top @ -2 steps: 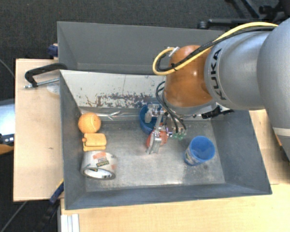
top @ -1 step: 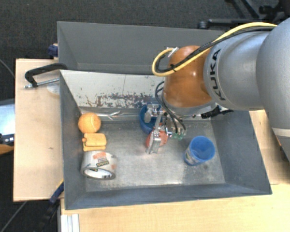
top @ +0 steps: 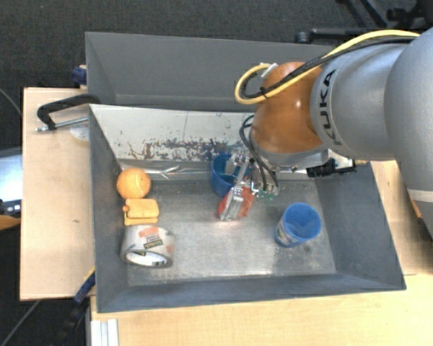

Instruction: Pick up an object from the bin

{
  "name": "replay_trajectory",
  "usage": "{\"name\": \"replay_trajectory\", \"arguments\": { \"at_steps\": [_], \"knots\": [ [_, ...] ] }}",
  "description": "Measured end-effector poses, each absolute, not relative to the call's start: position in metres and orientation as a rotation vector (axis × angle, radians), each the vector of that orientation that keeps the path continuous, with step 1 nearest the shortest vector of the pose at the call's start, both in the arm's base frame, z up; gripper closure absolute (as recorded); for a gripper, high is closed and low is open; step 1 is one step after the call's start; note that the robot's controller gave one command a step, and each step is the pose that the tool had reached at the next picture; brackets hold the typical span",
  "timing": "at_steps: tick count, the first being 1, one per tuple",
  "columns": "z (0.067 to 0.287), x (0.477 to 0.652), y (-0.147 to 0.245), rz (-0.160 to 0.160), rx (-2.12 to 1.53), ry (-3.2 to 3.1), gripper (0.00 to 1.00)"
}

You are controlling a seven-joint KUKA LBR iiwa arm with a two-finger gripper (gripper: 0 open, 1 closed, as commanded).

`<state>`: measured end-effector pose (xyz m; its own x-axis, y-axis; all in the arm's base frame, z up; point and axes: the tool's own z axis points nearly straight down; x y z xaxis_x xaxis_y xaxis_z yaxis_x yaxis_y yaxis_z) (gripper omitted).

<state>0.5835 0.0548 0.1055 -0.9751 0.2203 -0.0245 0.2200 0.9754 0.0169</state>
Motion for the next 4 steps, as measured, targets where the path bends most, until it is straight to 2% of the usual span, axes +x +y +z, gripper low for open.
{"name": "replay_trajectory", "arguments": {
  "at_steps": [1,2,3,4],
  "knots": [
    [0.106,0.585,0.059,0.036,0.370,3.085,1.00],
    [0.106,0.584,0.059,0.036,0.370,3.086,1.00],
    [0.102,0.598,0.042,0.050,0.355,3.079,1.00],
    [0.078,0.592,0.022,0.038,0.368,3.085,1.00]
  ]
}}
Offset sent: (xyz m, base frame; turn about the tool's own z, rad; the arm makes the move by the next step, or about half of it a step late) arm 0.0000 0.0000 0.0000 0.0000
